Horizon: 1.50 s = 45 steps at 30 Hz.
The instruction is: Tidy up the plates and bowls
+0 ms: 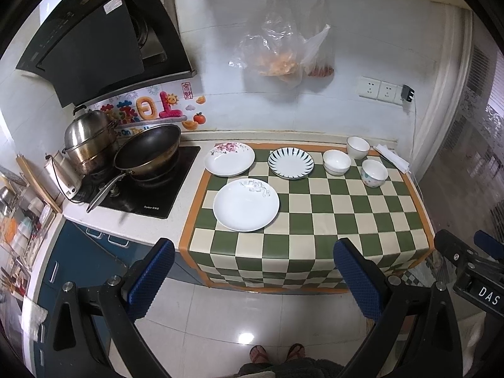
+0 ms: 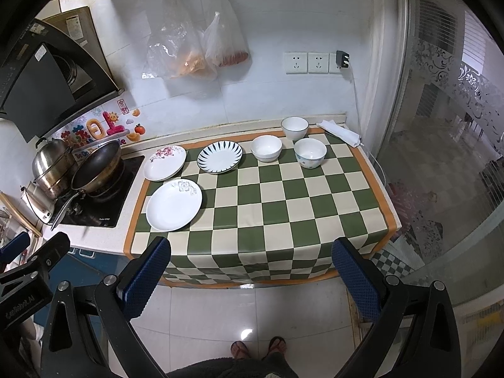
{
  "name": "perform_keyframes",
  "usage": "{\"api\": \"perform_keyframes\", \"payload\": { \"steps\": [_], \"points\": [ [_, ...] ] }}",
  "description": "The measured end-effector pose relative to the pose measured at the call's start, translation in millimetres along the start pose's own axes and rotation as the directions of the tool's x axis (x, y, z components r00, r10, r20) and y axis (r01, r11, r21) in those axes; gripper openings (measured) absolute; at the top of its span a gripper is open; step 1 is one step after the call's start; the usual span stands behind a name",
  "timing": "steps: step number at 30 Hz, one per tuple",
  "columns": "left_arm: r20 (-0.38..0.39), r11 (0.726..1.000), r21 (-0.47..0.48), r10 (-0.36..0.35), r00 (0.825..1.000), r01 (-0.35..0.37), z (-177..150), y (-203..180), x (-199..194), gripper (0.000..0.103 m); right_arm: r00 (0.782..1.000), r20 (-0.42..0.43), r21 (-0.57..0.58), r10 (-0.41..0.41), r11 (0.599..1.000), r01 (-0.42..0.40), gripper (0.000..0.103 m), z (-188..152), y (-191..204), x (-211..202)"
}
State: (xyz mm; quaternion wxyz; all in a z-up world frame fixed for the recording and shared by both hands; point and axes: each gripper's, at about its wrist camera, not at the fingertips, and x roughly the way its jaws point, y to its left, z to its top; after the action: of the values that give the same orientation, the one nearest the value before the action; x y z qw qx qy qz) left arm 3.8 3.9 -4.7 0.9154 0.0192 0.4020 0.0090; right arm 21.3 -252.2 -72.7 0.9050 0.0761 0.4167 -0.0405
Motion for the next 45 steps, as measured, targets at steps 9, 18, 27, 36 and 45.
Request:
{"api": "perform_keyframes", "payload": {
  "steps": [9, 18, 27, 36, 45],
  "points": [
    [-0.033, 0.981, -0.093, 0.165, 0.986, -0.167, 3, 16, 69, 0.103, 0.988, -0.057, -0.023, 0.141, 0.99, -0.142, 0.103, 11, -5, 103],
    [-0.257, 0.974, -0.097, 0.172, 0.951, -0.203, 18, 67, 240, 0.103, 0.924, -0.253, 0.033, 0.286, 0.957, -0.287, 0.103, 33, 40, 278],
    [-0.477, 0.994, -0.083, 0.024, 0.879, -0.072, 37, 117, 422, 0.089, 0.849, -0.451, 0.11, 0.274, 0.962, -0.252, 0.102, 55, 98, 466],
    [-0.6, 0.991, -0.1, -0.127, 0.79, 0.083, 37, 138, 530, 0.061, 0.778, -0.586, 0.125, 0.227, 0.974, -0.19, 0.079, 55, 139, 572],
    [-0.632, 0.967, -0.135, -0.251, 0.733, 0.215, 29, 126, 555, 0.034, 0.714, -0.634, 0.229, 0.297, 0.954, -0.193, 0.02, 46, 147, 612]
  ]
}}
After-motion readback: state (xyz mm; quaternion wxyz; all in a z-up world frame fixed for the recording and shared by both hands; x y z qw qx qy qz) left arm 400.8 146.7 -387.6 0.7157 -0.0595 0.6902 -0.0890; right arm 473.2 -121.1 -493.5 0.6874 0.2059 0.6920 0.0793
